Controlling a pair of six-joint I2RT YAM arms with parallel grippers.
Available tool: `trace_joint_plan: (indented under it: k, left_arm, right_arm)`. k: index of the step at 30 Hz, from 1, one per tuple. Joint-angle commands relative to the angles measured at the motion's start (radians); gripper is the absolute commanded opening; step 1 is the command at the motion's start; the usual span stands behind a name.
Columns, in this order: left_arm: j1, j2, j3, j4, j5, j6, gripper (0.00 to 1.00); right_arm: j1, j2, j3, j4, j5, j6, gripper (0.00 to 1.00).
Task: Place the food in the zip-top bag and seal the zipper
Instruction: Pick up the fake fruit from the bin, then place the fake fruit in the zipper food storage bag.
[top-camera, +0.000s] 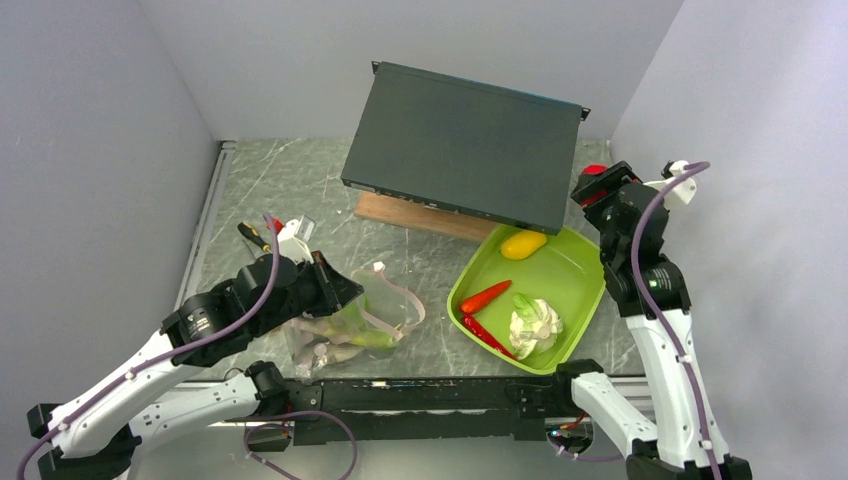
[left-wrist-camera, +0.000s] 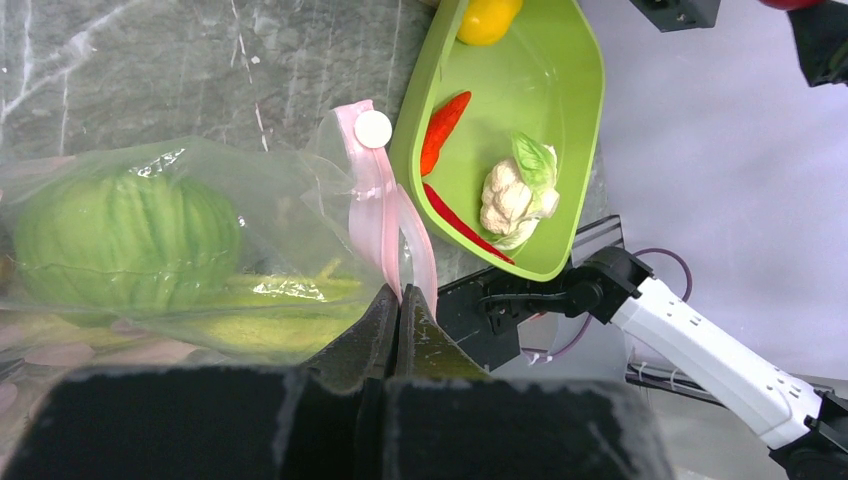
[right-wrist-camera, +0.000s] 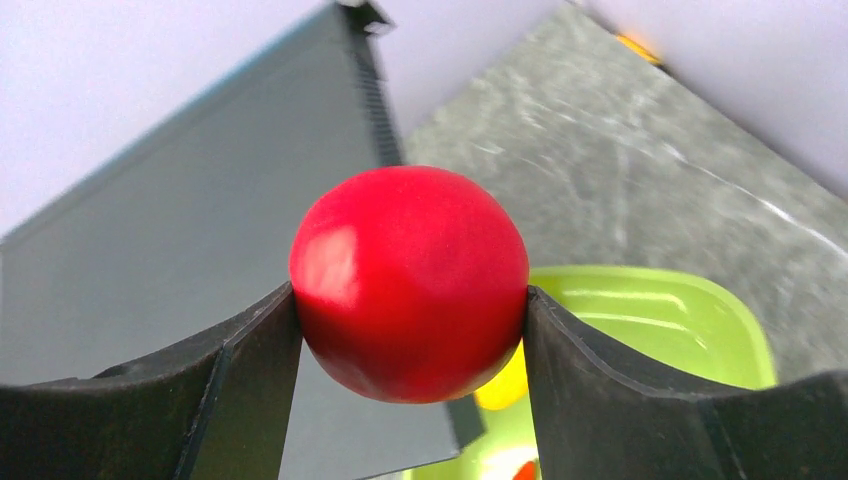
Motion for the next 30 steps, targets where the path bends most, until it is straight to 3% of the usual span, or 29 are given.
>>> trace_joint_plan:
  k: [1, 2, 4, 6, 7, 13, 18, 29, 30]
  left_arm:
    - [0.002, -0.002, 0.046, 0.023, -0.033, 0.014, 0.00]
    - [0.002, 0.001, 0.048, 0.025, -0.033, 0.014, 0.00]
    - [0.003, 0.005, 0.050, 0.023, -0.028, 0.015, 0.00]
    - [0.002, 0.005, 0.054, 0.012, -0.030, 0.011, 0.00]
    - [0.003, 0.001, 0.055, 0.008, -0.034, 0.008, 0.00]
    - [0.002, -0.027, 0.052, -0.007, -0.059, -0.002, 0.00]
    - [0.002, -0.029, 0.062, -0.014, -0.070, -0.001, 0.00]
    - [0.003, -0.016, 0.087, -0.014, -0.043, 0.009, 0.00]
    - [0.003, -0.019, 0.084, -0.012, -0.041, 0.007, 0.00]
  right_arm:
    - [0.009, -0.061, 0.009, 0.257, -0.380, -0.112, 0.00]
    - [0.010, -0.062, -0.018, 0.390, -0.642, -0.124, 0.00]
    - [0.029, -0.031, -0.082, 0.634, -0.990, -0.073, 0.00]
    - [0.109, 0.025, -0.122, 0.782, -1.165, -0.020, 0.00]
    - [0.180, 0.052, -0.116, 0.776, -1.192, -0.053, 0.00]
    - [0.531, 0.171, -0.034, 0.481, -1.148, -0.416, 0.00]
    - [0.738, 0.300, 0.008, 0.285, -1.092, -0.542, 0.00]
    - [0.931, 0.518, -0.003, 0.369, -0.788, -0.536, 0.00]
    - [0.938, 0.531, -0.001, 0.380, -0.780, -0.530, 0.05]
